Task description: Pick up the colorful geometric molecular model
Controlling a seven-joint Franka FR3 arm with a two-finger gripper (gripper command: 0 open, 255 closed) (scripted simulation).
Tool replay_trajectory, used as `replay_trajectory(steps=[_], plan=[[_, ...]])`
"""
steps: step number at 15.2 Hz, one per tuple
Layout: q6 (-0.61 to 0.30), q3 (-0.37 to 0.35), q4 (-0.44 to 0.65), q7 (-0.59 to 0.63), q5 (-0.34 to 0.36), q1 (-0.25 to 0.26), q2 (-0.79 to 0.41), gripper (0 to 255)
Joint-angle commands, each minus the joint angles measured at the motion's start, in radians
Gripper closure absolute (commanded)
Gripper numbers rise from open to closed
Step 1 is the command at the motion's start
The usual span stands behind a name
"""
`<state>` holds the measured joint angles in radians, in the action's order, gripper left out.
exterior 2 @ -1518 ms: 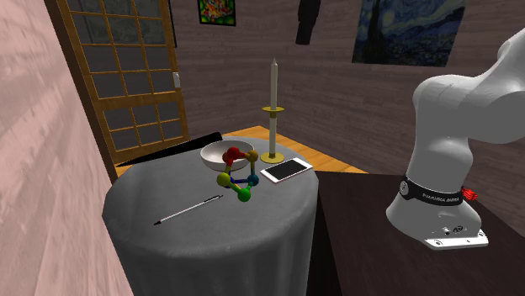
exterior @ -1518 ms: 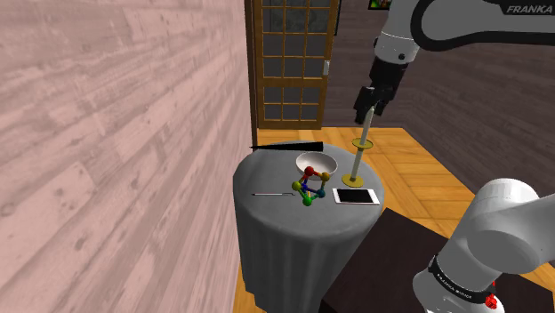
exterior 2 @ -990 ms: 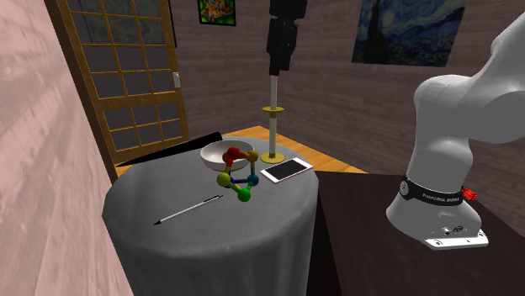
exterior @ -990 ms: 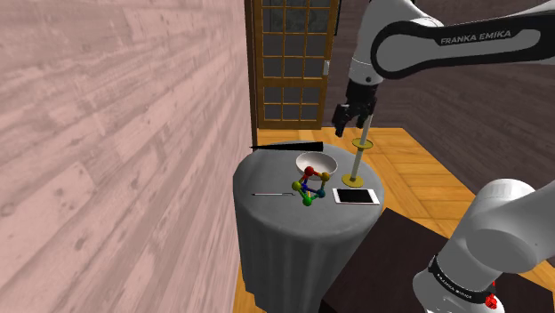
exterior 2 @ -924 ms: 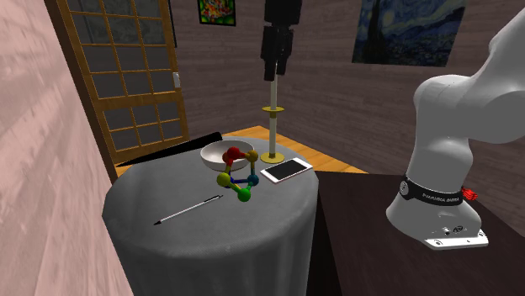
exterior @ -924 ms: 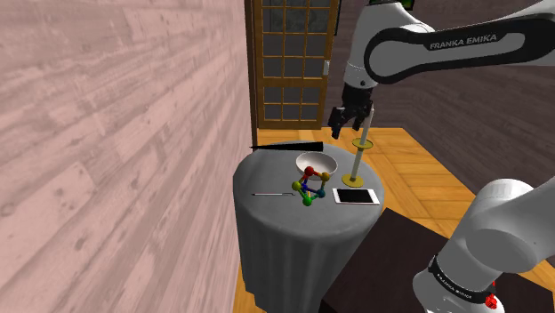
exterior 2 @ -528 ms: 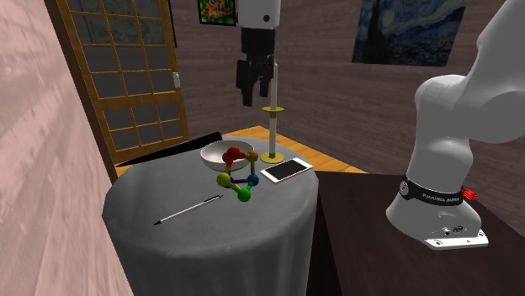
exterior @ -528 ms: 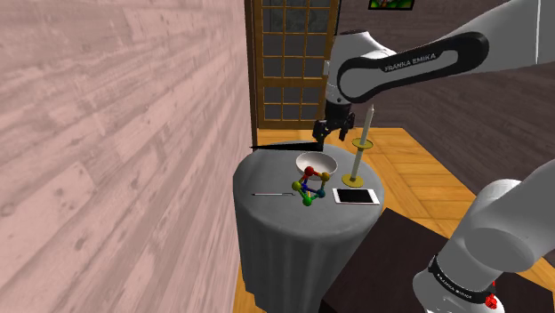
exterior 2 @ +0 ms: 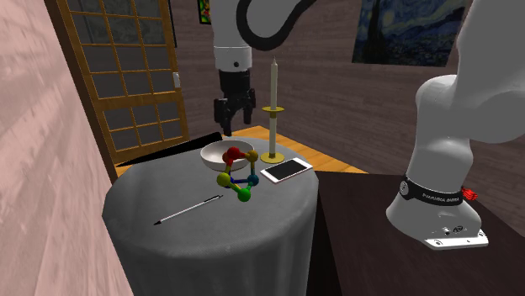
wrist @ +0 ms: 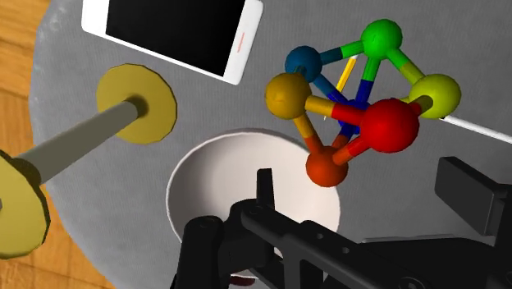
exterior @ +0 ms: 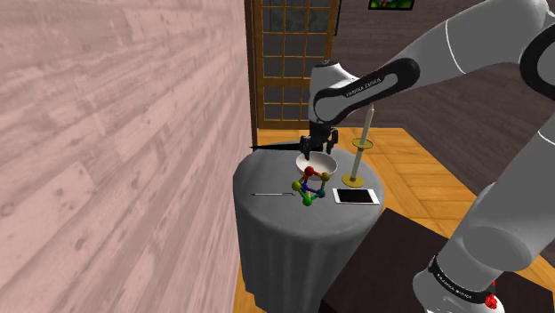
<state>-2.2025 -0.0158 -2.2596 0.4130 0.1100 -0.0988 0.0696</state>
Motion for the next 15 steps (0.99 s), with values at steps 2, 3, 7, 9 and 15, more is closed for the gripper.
replay_trajectory(steps=[2, 3, 7, 9, 15], plan=[[-0.045, 0.006, 0.067, 0.04, 0.012, -0.008, -0.13, 0], [-0.056, 0.008, 0.088, 0.053, 0.016, -0.01, -0.169, 0], [-0.099, 0.011, 0.084, 0.064, 0.021, -0.01, -0.211, 0], [-0.123, 0.012, 0.077, 0.068, 0.024, -0.01, -0.228, 0], [-0.153, 0.013, 0.069, 0.072, 0.028, -0.01, -0.25, 255]])
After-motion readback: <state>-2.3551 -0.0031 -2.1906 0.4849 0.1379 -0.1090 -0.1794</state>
